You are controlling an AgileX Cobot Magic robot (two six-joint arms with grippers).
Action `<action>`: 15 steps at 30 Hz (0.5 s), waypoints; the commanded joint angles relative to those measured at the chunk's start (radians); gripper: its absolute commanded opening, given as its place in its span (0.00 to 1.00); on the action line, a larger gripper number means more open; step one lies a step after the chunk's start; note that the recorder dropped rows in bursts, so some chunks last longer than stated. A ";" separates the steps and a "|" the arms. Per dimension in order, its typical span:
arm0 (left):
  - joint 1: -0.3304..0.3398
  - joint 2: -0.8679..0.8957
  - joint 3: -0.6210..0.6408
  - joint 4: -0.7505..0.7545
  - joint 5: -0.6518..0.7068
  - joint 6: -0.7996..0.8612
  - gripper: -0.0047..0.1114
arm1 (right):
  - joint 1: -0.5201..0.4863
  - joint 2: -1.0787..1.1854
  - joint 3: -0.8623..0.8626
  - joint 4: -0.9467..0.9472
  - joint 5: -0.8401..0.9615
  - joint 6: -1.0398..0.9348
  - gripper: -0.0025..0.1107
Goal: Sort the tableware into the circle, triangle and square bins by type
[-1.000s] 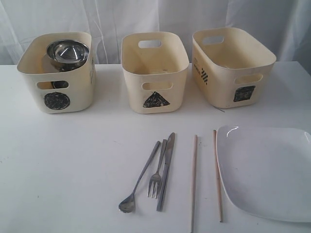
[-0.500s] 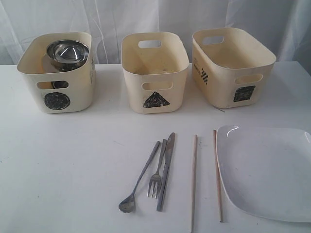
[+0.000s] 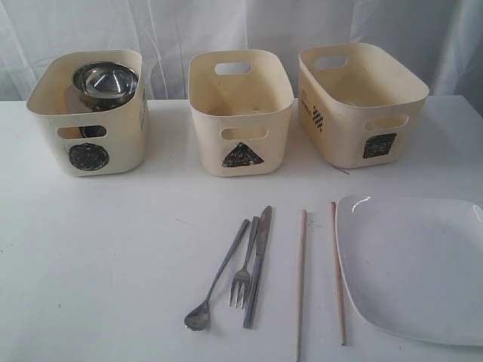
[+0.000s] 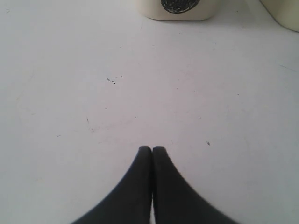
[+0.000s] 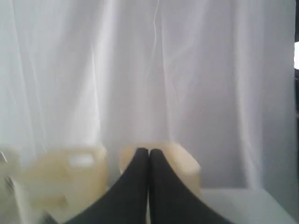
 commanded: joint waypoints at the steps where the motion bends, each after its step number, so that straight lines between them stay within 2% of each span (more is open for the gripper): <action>1: -0.006 -0.008 0.003 -0.007 0.033 0.004 0.04 | 0.002 -0.006 0.001 0.054 -0.341 0.378 0.02; 8: -0.006 -0.008 0.003 -0.007 0.031 0.004 0.04 | 0.002 -0.006 0.001 0.317 -0.388 0.505 0.02; 12: -0.006 -0.008 0.003 -0.007 0.031 0.004 0.04 | 0.002 -0.006 -0.013 0.762 -0.409 0.509 0.02; 13: -0.006 -0.008 0.003 -0.007 0.031 0.004 0.04 | 0.002 0.017 -0.041 0.813 -0.406 0.508 0.02; 15: -0.006 -0.008 0.003 -0.007 0.031 0.004 0.04 | 0.002 0.096 -0.105 0.736 -0.406 0.505 0.02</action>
